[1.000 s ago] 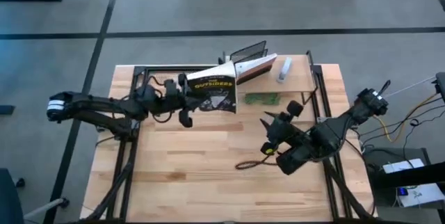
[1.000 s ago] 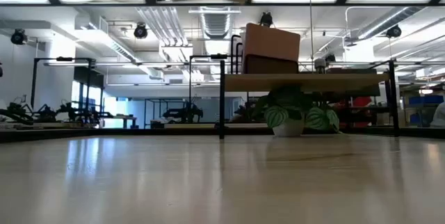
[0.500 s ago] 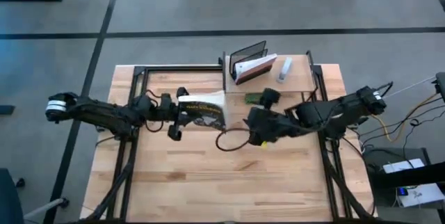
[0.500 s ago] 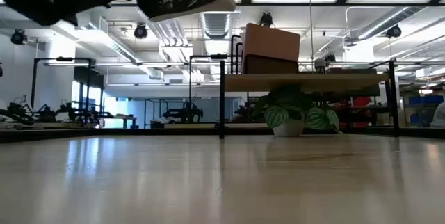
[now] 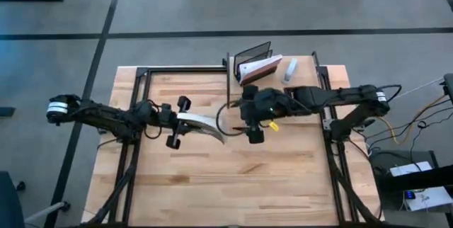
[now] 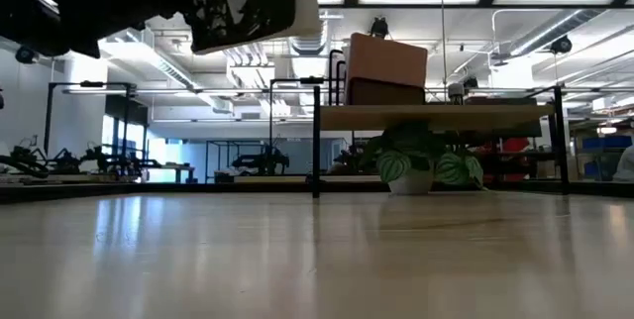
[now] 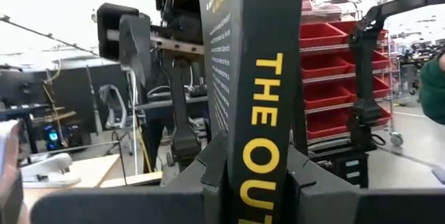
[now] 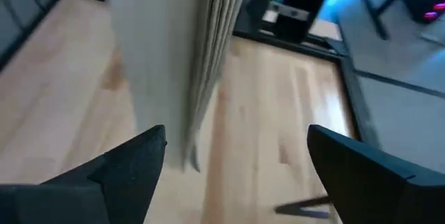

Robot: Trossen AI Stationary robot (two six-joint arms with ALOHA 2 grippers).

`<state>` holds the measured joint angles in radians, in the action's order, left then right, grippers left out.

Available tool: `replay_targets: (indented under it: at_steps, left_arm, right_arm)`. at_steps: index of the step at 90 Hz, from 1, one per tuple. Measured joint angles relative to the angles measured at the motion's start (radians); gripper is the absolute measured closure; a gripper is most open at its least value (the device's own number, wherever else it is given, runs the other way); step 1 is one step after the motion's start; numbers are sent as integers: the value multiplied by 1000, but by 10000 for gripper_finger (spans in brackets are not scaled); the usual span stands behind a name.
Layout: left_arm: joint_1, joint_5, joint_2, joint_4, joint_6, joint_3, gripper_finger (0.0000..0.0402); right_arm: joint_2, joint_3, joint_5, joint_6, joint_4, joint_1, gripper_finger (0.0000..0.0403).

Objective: Stock shelves
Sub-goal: Put the black book into the black desk organizer on the shelf

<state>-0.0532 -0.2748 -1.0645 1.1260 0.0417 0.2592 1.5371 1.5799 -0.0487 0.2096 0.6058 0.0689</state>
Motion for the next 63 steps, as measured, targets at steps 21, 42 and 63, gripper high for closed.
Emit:
replay_targets:
  at_steps: [21,42,63]
  left_arm:
    - [0,54,0,-2,-8,0,361]
    - [7,48,-1,-1,-24,0,361]
    - [7,95,-3,11,-28,8,361]
  right_arm:
    - [28,0,56,-10,-37,-2,80]
    - [30,0,57,-34,-53,7,80]
    - [34,0,105,-73,-132,39,80]
